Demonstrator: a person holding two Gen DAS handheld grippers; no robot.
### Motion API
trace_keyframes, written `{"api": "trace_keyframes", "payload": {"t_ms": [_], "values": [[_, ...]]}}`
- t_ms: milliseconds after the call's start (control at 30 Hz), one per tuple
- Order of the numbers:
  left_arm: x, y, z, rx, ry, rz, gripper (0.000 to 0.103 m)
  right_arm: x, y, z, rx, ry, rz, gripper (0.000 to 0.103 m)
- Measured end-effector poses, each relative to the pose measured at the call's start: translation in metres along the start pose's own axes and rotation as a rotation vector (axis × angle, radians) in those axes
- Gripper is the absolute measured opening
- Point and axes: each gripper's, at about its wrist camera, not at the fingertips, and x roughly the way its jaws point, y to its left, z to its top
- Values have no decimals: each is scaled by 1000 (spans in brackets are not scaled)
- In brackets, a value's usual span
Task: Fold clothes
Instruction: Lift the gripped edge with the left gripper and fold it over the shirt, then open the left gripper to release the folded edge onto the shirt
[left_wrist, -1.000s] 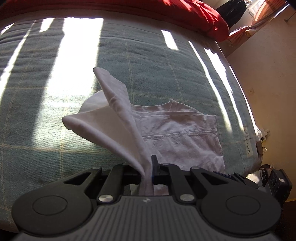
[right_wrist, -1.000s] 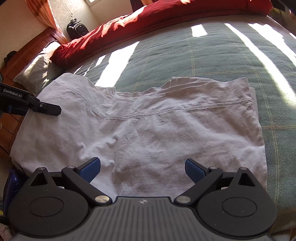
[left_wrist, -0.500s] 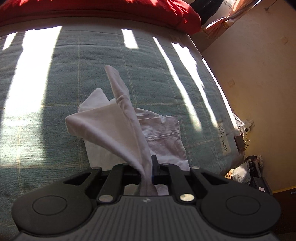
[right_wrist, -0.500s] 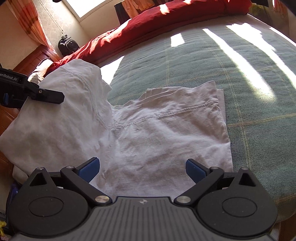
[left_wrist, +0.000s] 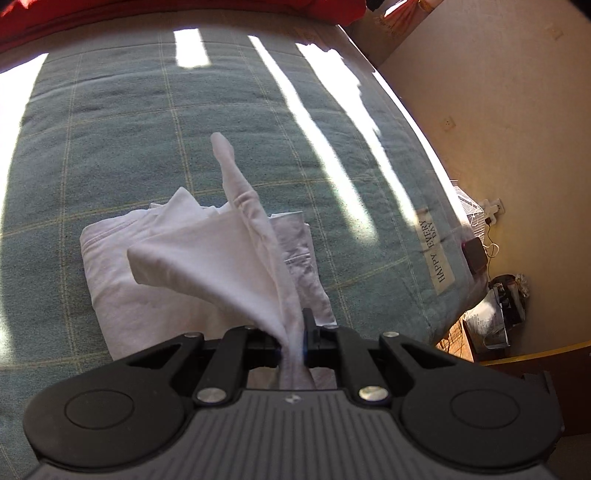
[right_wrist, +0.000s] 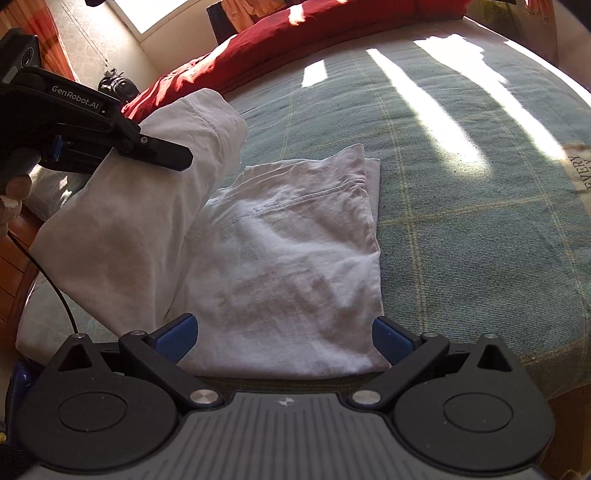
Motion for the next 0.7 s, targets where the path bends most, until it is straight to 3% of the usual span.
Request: {"api": "trace_keyframes", "payload": {"t_ms": [700], "values": [[96, -32, 7, 60, 96, 73, 8, -17, -48, -10, 90, -3, -66, 103]]}}
